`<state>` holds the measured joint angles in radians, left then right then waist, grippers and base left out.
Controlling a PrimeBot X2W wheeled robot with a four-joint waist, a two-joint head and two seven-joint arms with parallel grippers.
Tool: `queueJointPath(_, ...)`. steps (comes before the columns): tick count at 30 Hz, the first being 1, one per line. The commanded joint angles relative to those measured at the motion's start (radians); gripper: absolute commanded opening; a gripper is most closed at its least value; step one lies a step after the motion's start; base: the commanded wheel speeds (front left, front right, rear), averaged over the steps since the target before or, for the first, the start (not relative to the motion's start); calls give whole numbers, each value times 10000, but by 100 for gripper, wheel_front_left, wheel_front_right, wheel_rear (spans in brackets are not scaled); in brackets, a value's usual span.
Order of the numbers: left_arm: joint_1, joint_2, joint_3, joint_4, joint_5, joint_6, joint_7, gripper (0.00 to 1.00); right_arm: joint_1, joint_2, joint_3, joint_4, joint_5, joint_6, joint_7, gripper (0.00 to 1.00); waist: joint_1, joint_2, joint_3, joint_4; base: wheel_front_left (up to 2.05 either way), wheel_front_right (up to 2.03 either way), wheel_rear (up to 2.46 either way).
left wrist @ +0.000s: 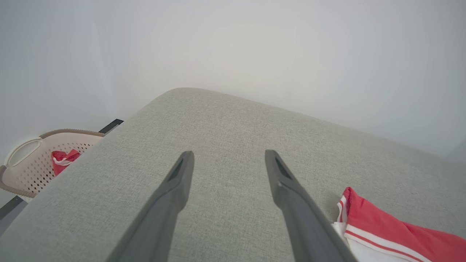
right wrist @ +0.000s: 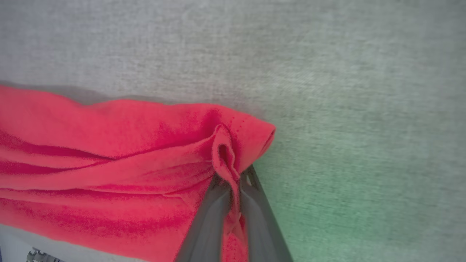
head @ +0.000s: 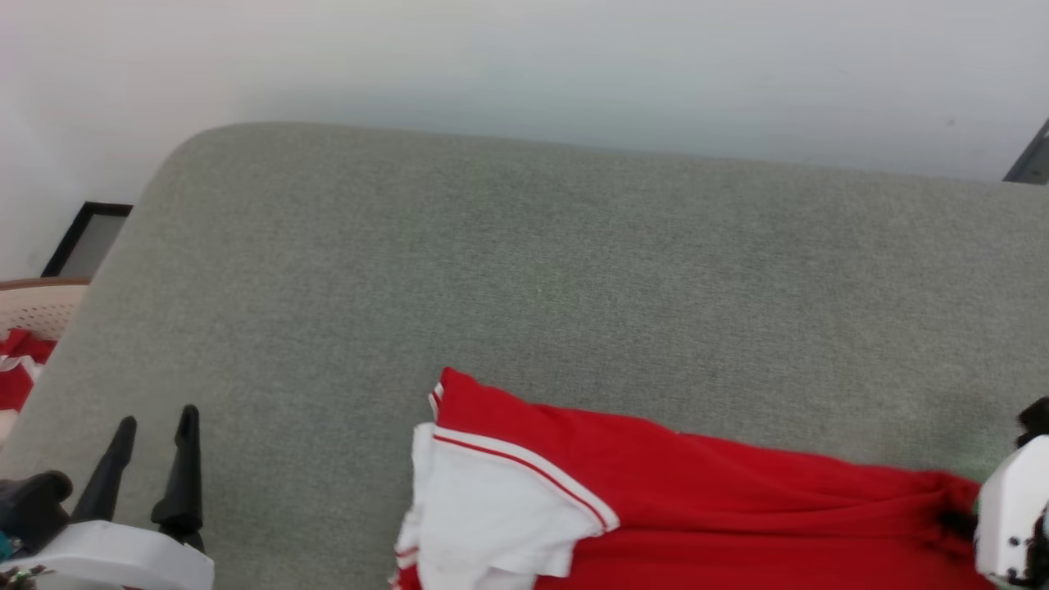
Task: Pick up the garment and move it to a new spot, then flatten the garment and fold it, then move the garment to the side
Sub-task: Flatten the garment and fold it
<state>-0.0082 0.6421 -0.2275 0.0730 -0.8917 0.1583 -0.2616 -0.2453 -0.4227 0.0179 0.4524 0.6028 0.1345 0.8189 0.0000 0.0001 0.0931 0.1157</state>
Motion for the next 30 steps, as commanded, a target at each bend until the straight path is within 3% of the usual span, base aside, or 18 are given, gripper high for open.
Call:
queueJointPath(1,76,-83,32,-1,118,-94,-39,100,-32,-209,-191,219,-195,-71,-84,0,0,-1,52,-82,0,0,0)
queueJointPath(12,23,-385,202,90,433,-355,-39,100,-429,-1072,-1500,570,-884,-50,-235,0,0,-1,123,-506,0,0,0)
queueJointPath(17,76,-430,211,161,512,-409,-39,100,-456,-1013,-1862,165,-1150,-48,79,0,0,-1,61,-732,0,0,0)
queueJointPath(24,131,-459,222,239,433,-480,-40,100,204,-490,-1739,-2043,-363,-47,936,0,0,-1,-72,-927,0,0,0)
queueJointPath(30,66,-517,180,265,465,-412,-38,100,678,429,-1352,-4403,246,-47,1680,0,0,-1,-145,-912,0,0,0)
